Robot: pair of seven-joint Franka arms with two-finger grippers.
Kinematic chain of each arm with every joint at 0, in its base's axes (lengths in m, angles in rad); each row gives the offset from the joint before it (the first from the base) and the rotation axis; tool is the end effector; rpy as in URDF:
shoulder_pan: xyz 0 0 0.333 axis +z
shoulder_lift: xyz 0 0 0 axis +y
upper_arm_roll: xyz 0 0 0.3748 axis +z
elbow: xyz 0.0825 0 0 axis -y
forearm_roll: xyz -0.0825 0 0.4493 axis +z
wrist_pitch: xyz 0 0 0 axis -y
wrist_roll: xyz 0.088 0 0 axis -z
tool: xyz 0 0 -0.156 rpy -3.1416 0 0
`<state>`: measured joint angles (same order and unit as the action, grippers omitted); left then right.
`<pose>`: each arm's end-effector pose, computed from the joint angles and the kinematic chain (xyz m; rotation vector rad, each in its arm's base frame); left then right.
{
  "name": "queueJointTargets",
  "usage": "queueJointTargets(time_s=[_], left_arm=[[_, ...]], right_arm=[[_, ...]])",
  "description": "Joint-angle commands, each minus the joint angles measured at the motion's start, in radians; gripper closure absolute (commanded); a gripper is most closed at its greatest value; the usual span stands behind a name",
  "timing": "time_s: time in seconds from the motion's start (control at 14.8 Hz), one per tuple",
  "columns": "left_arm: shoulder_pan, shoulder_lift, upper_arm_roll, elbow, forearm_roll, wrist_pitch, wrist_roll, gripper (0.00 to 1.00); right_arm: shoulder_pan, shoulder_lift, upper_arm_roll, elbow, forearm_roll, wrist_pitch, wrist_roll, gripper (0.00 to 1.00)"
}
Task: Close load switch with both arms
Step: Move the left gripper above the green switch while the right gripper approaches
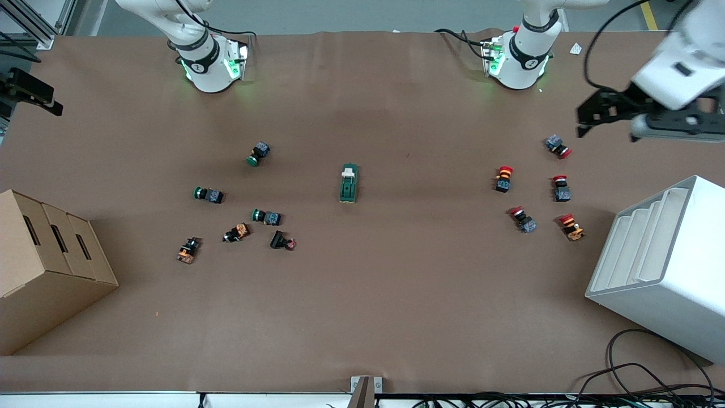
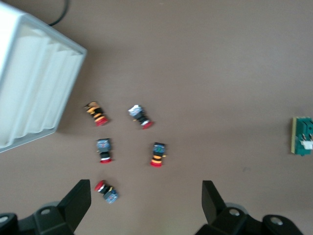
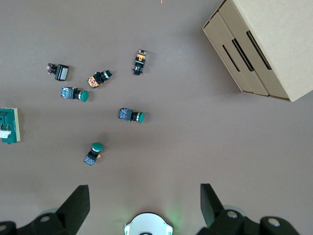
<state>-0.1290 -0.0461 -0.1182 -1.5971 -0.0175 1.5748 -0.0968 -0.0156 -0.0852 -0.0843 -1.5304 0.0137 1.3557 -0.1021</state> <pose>0.5851 -0.1521 0.6485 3.1167 -0.2349 0.0329 0.5567 -0.0558 0.6882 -3.1090 -0.0080 0.1357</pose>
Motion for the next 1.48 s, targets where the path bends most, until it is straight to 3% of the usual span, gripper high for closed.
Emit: queueJointTargets(time_s=[0.0, 0.27, 0.4, 0.67, 0.88, 1.08, 1.42], left_arm=[[-0.029, 0.047, -0.084, 0.022, 0.011, 0.016, -0.097, 0.0], [-0.052, 0.156, -0.253, 0.006, 0.03, 0.126, -0.422, 0.0], [-0.134, 0.211, -0.294, -0.013, 0.14, 0.178, -0.605, 0.0], [-0.337, 0.327, -0.294, -0.017, 0.266, 0.226, -0.935, 0.0], [-0.464, 0.411, -0.294, -0.04, 0.358, 0.298, -1.145, 0.0], [-0.584, 0.533, -0.294, -0.044, 0.469, 0.384, -1.409, 0.0], [-0.685, 0.69, -0.297, -0.044, 0.73, 0.473, -1.739, 0.0]], right_arm=[[-0.009, -0.018, 0.006, -0.01, 0.011, -0.003, 0.007, 0.0], [-0.012, 0.019, 0.006, -0.011, 0.005, -0.007, 0.013, 0.0], [-0.02, 0.071, 0.002, -0.011, 0.005, -0.009, 0.004, 0.0], [-0.02, 0.185, 0.001, 0.022, -0.003, 0.005, 0.002, 0.0], [-0.007, 0.199, 0.006, 0.021, 0.014, 0.02, 0.024, 0.0], [0.019, 0.213, 0.009, -0.007, 0.118, 0.054, 0.249, 0.0], [0.153, 0.222, 0.011, -0.082, 0.134, 0.184, 0.575, 0.0]])
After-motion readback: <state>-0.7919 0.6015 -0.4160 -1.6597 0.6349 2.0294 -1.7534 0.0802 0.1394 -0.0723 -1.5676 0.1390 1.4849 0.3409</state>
